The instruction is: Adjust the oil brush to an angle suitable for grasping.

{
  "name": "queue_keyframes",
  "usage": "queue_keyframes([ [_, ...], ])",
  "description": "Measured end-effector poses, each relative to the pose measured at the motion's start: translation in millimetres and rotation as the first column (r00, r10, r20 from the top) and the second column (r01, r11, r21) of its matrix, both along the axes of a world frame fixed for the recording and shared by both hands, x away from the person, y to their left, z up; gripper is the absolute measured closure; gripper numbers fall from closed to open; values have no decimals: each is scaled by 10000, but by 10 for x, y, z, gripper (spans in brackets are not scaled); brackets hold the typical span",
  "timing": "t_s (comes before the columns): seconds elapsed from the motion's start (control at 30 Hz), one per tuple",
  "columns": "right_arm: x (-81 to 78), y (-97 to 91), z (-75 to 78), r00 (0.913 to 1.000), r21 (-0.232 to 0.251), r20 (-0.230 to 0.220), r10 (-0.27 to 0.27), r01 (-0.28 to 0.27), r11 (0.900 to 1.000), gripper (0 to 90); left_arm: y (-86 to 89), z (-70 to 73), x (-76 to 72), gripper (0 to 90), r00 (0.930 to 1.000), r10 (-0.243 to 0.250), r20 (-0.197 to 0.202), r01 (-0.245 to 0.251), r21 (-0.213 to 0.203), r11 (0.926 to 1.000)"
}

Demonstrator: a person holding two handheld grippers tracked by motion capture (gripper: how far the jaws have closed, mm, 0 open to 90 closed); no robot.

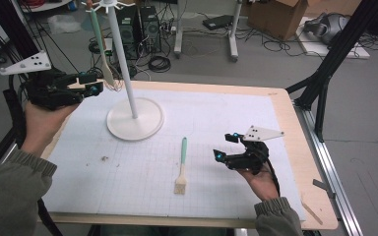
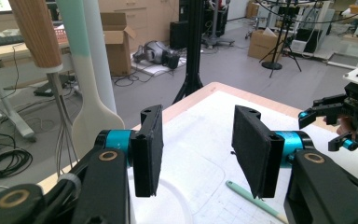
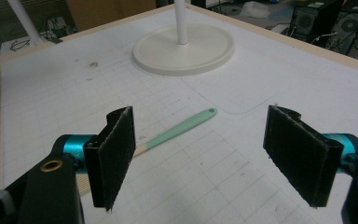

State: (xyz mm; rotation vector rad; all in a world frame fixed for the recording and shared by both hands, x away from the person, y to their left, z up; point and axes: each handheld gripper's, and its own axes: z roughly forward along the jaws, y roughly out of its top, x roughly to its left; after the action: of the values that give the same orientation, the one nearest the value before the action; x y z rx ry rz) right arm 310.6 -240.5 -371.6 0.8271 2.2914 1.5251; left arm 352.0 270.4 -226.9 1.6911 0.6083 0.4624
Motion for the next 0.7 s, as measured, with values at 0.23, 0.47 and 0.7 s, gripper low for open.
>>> queue_keyframes([
  [0.23,-2,14,-2,10000,-78,46,26,-25,10000,242,-10,-91,-54,521,10000,-14,29,14,28,10000],
  [0.47,4,27,-8,10000,-124,32,9,-9,9999,242,-61,-235,-115,511,9999,-107,10,107,103,9999],
  [0.7,-8,74,-22,10000,-242,-5,62,-62,9997,255,-154,-430,-192,470,9998,-189,-115,194,378,9991],
])
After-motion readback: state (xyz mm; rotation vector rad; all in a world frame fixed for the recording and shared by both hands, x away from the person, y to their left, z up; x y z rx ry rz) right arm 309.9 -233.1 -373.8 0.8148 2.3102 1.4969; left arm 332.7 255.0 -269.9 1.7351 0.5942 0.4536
